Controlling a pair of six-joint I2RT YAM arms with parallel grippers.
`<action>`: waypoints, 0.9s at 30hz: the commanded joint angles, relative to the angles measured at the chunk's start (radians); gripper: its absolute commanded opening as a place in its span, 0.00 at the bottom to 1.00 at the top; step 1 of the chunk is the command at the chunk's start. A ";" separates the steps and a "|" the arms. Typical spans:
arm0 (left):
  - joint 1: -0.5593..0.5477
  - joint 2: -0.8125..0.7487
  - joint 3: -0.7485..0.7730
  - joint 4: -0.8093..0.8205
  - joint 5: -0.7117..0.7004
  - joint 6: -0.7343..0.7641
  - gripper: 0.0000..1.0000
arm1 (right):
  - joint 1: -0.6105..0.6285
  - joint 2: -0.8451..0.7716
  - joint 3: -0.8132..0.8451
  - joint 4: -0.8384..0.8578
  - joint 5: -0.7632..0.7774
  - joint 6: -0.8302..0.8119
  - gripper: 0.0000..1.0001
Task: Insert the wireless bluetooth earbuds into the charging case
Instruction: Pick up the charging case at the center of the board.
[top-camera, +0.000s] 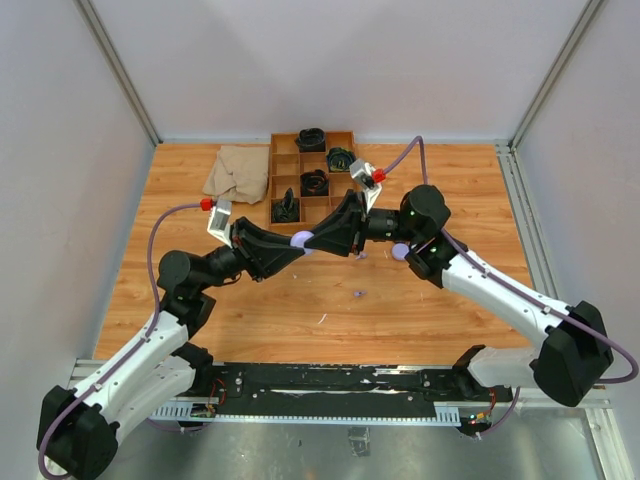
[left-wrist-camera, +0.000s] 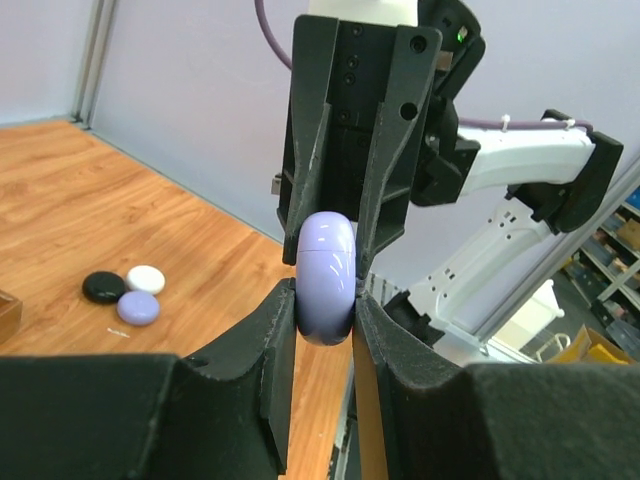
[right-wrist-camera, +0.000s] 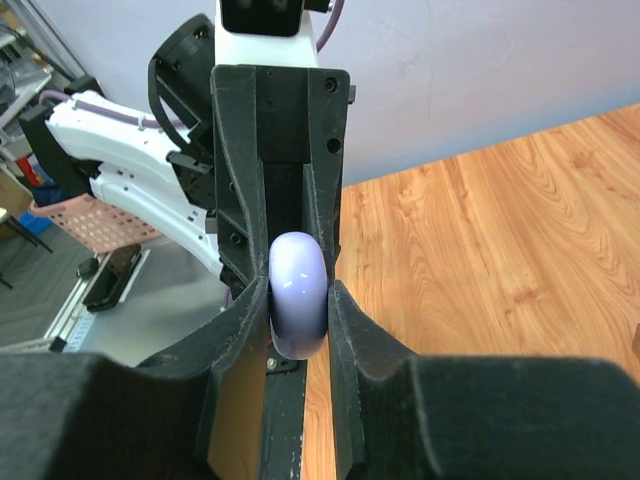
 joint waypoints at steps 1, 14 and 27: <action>-0.003 -0.021 -0.005 -0.028 0.051 0.078 0.32 | -0.006 -0.061 0.087 -0.239 -0.064 -0.176 0.12; -0.003 -0.024 0.017 -0.077 0.172 0.198 0.55 | 0.007 -0.097 0.260 -0.693 -0.084 -0.455 0.11; -0.018 -0.004 0.030 -0.077 0.164 0.236 0.57 | 0.079 -0.043 0.356 -0.865 0.016 -0.578 0.11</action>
